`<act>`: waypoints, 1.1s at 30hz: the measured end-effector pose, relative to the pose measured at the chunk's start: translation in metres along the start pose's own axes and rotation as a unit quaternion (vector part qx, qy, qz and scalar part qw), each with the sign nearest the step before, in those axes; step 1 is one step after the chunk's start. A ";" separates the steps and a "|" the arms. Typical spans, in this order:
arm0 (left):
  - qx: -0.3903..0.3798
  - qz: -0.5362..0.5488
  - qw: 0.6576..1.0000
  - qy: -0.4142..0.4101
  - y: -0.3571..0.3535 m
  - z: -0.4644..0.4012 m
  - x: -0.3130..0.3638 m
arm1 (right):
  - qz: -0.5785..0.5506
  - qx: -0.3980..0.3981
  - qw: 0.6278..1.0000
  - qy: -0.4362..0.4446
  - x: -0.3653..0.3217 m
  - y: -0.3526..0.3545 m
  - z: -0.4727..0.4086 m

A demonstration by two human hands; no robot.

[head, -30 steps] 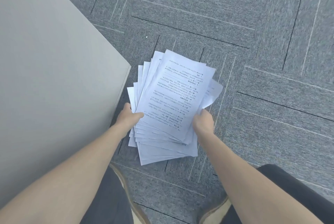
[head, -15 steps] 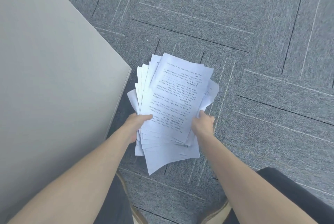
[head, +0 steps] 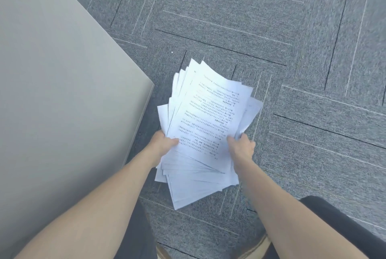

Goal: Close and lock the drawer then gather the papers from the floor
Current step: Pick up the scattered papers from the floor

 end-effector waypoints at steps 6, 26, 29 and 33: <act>-0.054 0.134 0.987 0.070 0.013 0.010 0.005 | -0.144 -0.016 0.989 0.003 -0.016 0.017 0.008; -0.043 0.184 0.978 -0.087 0.093 0.219 0.235 | -0.236 -0.006 0.946 0.222 -0.199 0.229 0.170; -0.041 0.224 0.961 -0.156 0.114 0.288 0.286 | -0.255 0.012 0.925 0.280 -0.237 0.286 0.230; -0.061 0.240 0.941 -0.230 0.150 0.383 0.335 | -0.291 0.031 0.894 0.340 -0.270 0.363 0.325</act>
Point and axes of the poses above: each hand's wrist, its own z-axis away from the middle knuckle, its own y-axis out of the back of the hand, x = y × z, the point moved 5 cm from there along -z, towards the middle knuckle, and after that the axes turned 5 degrees about x, right-handed, at the moved point
